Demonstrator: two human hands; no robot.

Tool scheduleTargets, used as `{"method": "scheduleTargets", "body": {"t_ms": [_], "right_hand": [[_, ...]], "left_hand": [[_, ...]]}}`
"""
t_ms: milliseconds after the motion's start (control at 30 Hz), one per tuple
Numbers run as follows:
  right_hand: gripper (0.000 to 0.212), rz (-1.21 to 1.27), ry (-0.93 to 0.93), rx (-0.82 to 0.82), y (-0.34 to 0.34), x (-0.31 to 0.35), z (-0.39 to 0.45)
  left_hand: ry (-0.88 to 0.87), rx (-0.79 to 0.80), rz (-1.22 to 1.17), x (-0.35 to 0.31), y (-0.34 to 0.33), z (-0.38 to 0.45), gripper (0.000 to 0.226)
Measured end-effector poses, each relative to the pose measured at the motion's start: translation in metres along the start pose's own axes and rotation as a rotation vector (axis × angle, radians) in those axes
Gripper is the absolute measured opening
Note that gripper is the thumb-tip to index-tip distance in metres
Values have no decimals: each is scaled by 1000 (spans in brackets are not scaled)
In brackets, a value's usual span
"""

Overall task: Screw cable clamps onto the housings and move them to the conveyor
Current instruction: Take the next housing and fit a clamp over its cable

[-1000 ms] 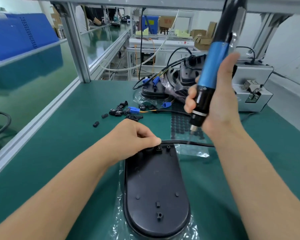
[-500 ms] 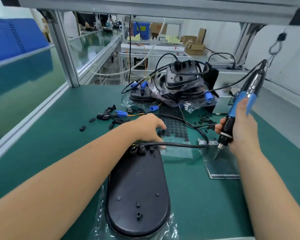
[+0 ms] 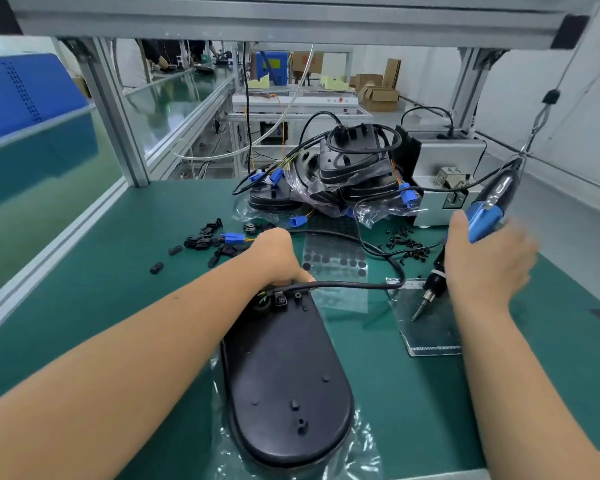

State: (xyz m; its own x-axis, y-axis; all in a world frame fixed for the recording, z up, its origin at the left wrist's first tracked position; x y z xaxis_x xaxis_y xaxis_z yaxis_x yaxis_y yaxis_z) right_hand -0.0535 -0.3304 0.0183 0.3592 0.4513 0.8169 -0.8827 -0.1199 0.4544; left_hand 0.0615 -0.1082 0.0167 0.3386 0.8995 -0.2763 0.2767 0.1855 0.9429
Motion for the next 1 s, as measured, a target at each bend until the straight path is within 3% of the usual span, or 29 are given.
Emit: {"method": "scheduleTargets", "body": {"t_ms": [67,167,233,333,433,600,867,1000], "right_hand": [[51,2,147,-68,0,11,-9],[36,75,441,-20,-9,26,-32],[24,146,521,166,-20,35,-44],[16,107,615,612,-40,47,-61],[18,-47,659,798,-58,54,-74],[13,-123,699,824,-64,57,-74],[3,-113,682,734,-63,65,-65],[9,-145,682,729,-63,68,-62]], "left_hand": [[70,56,-37,-3,0,-2,59],[123,133,-264,3,3,-2,34],[129,143,-547,12,2,-3,16],[118,146,-789,21,-4,-3,18],[93,127,-875,20,-8,-4,21],[24,98,-914,20,-9,-10,20],[-120,-72,-842,11,-3,-9,12],[-194,-141,-779,10,-2,-8,11]]}}
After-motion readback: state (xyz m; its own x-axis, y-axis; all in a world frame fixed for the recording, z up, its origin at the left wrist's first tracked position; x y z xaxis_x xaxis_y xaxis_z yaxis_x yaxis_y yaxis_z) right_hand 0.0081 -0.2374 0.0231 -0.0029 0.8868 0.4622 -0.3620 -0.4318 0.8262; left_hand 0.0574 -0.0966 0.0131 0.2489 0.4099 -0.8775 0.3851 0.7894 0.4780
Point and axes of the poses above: each hand's wrist, its own z-axis towards the middle knuckle, its own y-axis out of the back of the hand, x = y × z, the point moved 1 cm from there along z, towards the middle knuckle
